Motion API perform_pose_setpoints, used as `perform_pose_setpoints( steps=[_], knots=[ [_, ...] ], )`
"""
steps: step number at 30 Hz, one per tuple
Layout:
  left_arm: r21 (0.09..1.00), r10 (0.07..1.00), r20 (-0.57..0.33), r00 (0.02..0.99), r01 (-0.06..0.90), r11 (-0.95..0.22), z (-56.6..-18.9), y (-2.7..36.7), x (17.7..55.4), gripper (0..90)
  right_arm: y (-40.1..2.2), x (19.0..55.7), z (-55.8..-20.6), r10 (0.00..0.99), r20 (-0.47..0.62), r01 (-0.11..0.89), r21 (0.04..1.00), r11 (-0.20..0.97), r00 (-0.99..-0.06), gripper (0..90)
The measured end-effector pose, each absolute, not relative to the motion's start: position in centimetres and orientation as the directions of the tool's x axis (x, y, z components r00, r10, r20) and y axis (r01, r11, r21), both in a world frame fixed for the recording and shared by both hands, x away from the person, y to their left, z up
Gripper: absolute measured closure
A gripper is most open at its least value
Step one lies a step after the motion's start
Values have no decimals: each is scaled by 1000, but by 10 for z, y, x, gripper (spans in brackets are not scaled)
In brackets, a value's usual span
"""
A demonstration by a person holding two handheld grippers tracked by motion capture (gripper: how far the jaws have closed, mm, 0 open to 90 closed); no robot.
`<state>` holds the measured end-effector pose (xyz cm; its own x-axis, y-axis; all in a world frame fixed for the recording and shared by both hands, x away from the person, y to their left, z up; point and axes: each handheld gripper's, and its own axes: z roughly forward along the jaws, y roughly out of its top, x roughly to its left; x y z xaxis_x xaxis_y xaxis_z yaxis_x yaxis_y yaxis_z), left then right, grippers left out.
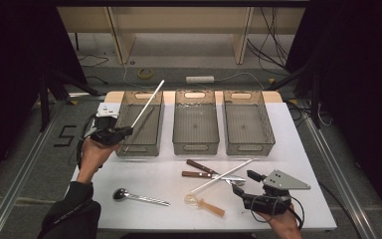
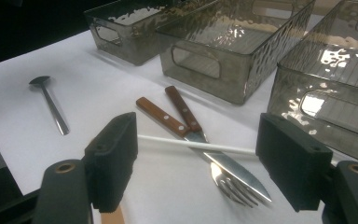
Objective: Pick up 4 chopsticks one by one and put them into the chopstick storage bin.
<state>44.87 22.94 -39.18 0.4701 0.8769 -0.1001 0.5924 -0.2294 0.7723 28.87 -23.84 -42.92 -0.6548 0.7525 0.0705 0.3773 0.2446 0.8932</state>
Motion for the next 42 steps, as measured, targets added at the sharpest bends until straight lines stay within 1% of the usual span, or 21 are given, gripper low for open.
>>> perform_pose_setpoints(
  steps=[7, 14, 21, 42],
  knots=[
    [761, 896, -106, 431, 615, -206, -401, 237, 458, 862, -238, 289, -430, 753, 71, 379, 893, 245, -654, 305],
    [749, 905, -99, 413, 630, -206, -407, 240, 465, 862, -239, 289, -429, 753, 72, 378, 893, 243, -655, 305],
    [741, 912, -112, 394, 645, -188, -412, 244, 470, 862, -238, 289, -430, 751, 68, 378, 892, 249, -656, 305],
    [705, 923, -116, 368, 685, -184, -425, 249, 479, 860, -238, 289, -430, 752, 68, 378, 892, 249, -655, 305]
  ],
)
